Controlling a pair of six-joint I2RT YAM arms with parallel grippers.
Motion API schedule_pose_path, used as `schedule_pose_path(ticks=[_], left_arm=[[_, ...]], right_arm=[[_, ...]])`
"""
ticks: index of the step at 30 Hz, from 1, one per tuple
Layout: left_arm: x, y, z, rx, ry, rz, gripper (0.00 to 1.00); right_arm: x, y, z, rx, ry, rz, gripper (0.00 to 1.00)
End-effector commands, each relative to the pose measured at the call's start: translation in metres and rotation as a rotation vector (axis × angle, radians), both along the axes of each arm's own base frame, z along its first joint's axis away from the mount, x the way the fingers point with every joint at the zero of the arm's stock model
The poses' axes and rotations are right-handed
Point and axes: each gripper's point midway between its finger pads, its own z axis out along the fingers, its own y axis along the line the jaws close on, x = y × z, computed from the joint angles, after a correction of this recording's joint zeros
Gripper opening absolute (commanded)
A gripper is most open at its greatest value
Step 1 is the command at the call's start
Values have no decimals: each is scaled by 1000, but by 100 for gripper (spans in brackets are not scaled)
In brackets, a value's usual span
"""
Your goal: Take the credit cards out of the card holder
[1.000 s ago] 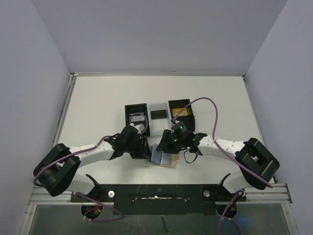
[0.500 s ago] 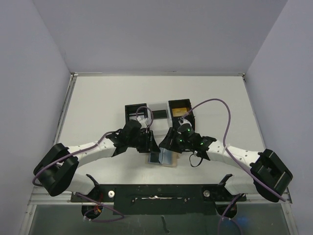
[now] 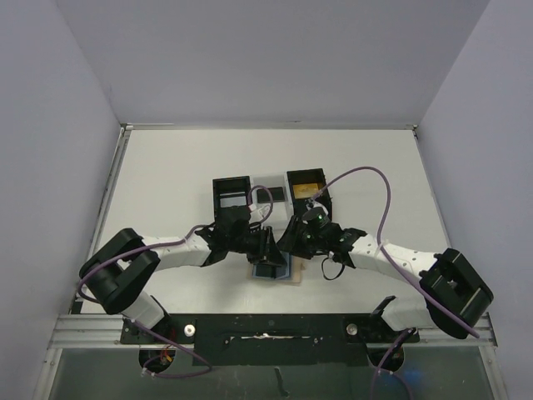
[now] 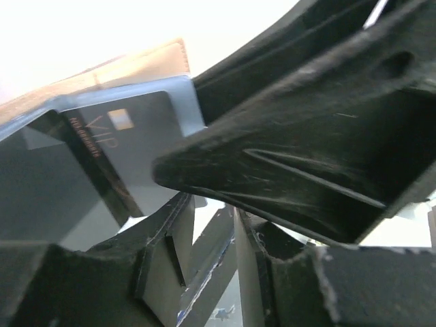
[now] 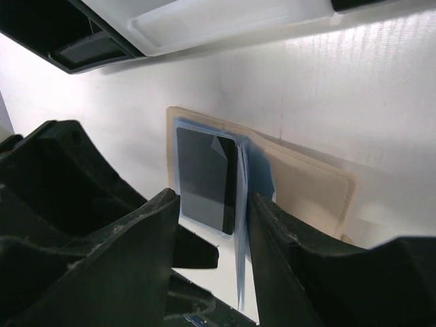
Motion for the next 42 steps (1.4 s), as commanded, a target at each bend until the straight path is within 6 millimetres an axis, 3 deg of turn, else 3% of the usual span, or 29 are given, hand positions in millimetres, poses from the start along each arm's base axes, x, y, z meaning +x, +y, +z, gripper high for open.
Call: schedule_pose_path(ticks=[1, 7, 13, 17, 21, 23, 27, 31, 36, 42], left_arm=[[5, -17, 32, -106, -75, -37, 28], [-1, -1, -4, 42, -41, -45, 32], [-4, 8, -5, 64, -53, -24, 33], [-1, 13, -5, 92, -69, -6, 33], [6, 18, -8, 132, -83, 33, 35], [8, 17, -8, 136, -86, 41, 36], [12, 13, -12, 143, -87, 36, 37], [18, 9, -14, 141, -83, 49, 37], [21, 8, -23, 151, -65, 75, 37], [20, 11, -31, 159, -52, 94, 37]], right_arm=[[10, 6, 22, 17, -53, 12, 44], [5, -5, 10, -48, -18, 35, 41], [0, -5, 7, -45, -11, 56, 23], [-1, -21, -3, -125, 2, 24, 20], [1, -47, -7, -268, 9, -28, 25], [3, -50, 3, -277, -25, -24, 28], [7, -41, 28, -190, -98, -14, 39], [1, -14, 39, -28, -109, 48, 39], [-5, -7, 16, 40, -45, 8, 32], [-20, -25, -38, -44, 82, -8, 28]])
